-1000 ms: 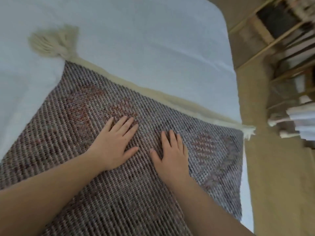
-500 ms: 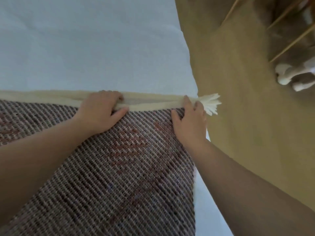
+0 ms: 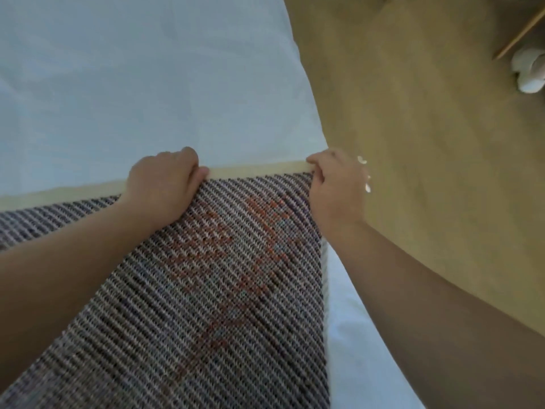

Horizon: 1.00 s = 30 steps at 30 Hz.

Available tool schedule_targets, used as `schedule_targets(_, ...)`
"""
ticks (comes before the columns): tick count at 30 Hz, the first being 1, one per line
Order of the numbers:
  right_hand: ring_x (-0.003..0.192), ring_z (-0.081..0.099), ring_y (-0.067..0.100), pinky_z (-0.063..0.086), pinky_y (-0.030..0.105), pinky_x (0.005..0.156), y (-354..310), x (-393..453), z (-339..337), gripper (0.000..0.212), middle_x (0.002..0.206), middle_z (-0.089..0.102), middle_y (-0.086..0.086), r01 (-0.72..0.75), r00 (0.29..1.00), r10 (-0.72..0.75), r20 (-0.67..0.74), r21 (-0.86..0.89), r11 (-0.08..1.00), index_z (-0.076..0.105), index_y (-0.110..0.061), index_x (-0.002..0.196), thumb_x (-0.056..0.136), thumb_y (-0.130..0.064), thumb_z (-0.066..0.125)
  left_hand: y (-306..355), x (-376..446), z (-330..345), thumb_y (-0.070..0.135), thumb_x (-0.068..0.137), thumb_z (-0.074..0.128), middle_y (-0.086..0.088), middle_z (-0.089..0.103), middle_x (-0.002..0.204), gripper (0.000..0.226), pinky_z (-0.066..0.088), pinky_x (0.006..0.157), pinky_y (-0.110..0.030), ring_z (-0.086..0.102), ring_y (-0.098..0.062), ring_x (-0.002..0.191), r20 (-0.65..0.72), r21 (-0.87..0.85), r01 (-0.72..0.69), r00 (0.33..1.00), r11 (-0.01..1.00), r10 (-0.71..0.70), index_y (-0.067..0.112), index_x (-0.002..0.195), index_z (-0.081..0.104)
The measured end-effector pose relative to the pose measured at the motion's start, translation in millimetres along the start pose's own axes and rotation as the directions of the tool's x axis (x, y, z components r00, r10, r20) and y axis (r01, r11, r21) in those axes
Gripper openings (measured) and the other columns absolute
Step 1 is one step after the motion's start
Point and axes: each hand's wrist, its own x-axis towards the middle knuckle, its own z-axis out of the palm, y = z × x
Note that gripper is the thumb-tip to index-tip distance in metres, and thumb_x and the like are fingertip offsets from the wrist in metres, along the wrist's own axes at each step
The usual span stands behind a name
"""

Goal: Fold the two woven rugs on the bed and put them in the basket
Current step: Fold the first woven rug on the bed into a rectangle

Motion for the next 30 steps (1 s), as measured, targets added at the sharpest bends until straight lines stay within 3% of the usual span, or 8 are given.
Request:
schedule_targets(4,0.12,0.052,0.027,0.036,0.041,0.101,-2,-26,9,0.029,0.13,0.06,0.004,-0.163,0.973,0.175,0.148,-0.089,0.983,0.064,-0.013,0.123,0.098,-0.022,0.053,2,-3,4,0.041,0.103,0.038,0.007,0.04,0.069,0.032,0.034,0.061,-0.033,0.044,-0.02,0.064,0.014,-0.06,-0.021,1.0,0.998,0.022,0.014,0.095,0.051)
schedule_targets(8,0.113,0.057,0.026,0.044,0.034,0.101,-8,-31,9,0.03,0.119,0.064,0.01,-0.159,0.987,0.154,0.054,0.118,0.98,0.066,-0.005,0.119,0.093,0.0,0.054,7,11,-2,0.032,0.105,0.039,-0.001,0.046,0.072,0.029,0.034,0.062,-0.035,0.043,-0.024,0.067,-0.061,-0.089,-0.007,0.998,0.996,0.002,0.007,0.098,0.052)
schedule_targets(10,0.104,0.057,0.021,0.044,0.026,0.095,-6,-23,6,0.028,0.11,0.065,0.008,-0.176,0.984,0.174,0.025,0.164,0.971,0.069,-0.004,0.11,0.09,0.005,0.052,14,15,-2,0.032,0.105,0.035,-0.009,0.057,0.089,0.03,0.038,0.072,-0.039,0.047,-0.027,0.079,-0.027,-0.059,0.007,1.0,0.998,-0.008,0.007,0.104,0.053)
schedule_targets(12,0.108,0.053,0.017,0.041,0.027,0.1,-6,-20,-1,0.028,0.118,0.062,0.007,-0.219,0.975,0.212,0.061,0.151,0.964,0.067,-0.006,0.114,0.092,0.001,0.051,23,9,1,0.038,0.104,0.029,-0.013,0.059,0.118,0.039,0.04,0.095,-0.045,0.052,-0.031,0.107,0.053,-0.044,0.013,0.999,0.999,-0.01,0.011,0.121,0.052)
schedule_targets(14,0.128,0.045,0.021,0.033,0.038,0.112,-10,-36,-6,0.032,0.14,0.053,0.008,-0.252,0.959,0.245,0.144,0.037,0.967,0.061,-0.011,0.127,0.097,-0.015,0.053,38,-13,6,0.047,0.104,0.022,-0.015,0.042,0.15,0.056,0.024,0.118,-0.05,0.035,-0.032,0.14,0.099,-0.082,-0.01,0.995,0.997,0.018,0.012,0.144,0.038)
schedule_targets(16,0.144,0.03,0.025,0.017,0.045,0.119,-21,-71,-9,0.044,0.155,0.038,0.007,-0.157,0.957,0.181,0.227,-0.121,0.98,0.053,-0.017,0.14,0.098,-0.033,0.051,62,-48,14,0.056,0.103,0.014,-0.009,0.015,0.165,0.069,0.007,0.124,-0.05,0.008,-0.028,0.153,0.143,-0.086,-0.122,0.981,0.989,0.133,0.013,0.157,0.018)
schedule_targets(20,0.149,0.024,0.03,0.016,0.052,0.12,-30,-149,-11,0.051,0.158,0.034,0.01,0.075,0.943,-0.007,0.334,-0.19,0.979,0.048,-0.016,0.146,0.1,-0.036,0.038,91,-106,36,0.048,0.103,0.021,-0.01,0.014,0.165,0.065,0.006,0.123,-0.051,0.003,-0.027,0.154,0.181,-0.097,-0.327,0.923,0.94,0.339,0.013,0.158,0.02)
schedule_targets(30,0.15,0.019,0.032,0.011,0.05,0.121,-25,-189,-24,0.057,0.161,0.027,0.015,-0.005,0.933,0.097,0.346,-0.258,0.966,0.037,-0.015,0.152,0.101,-0.041,0.036,94,-151,37,0.044,0.099,0.031,-0.011,0.016,0.164,0.068,0.005,0.124,-0.048,0.008,-0.027,0.153,0.158,-0.132,-0.339,0.921,0.932,0.357,0.01,0.157,0.023)
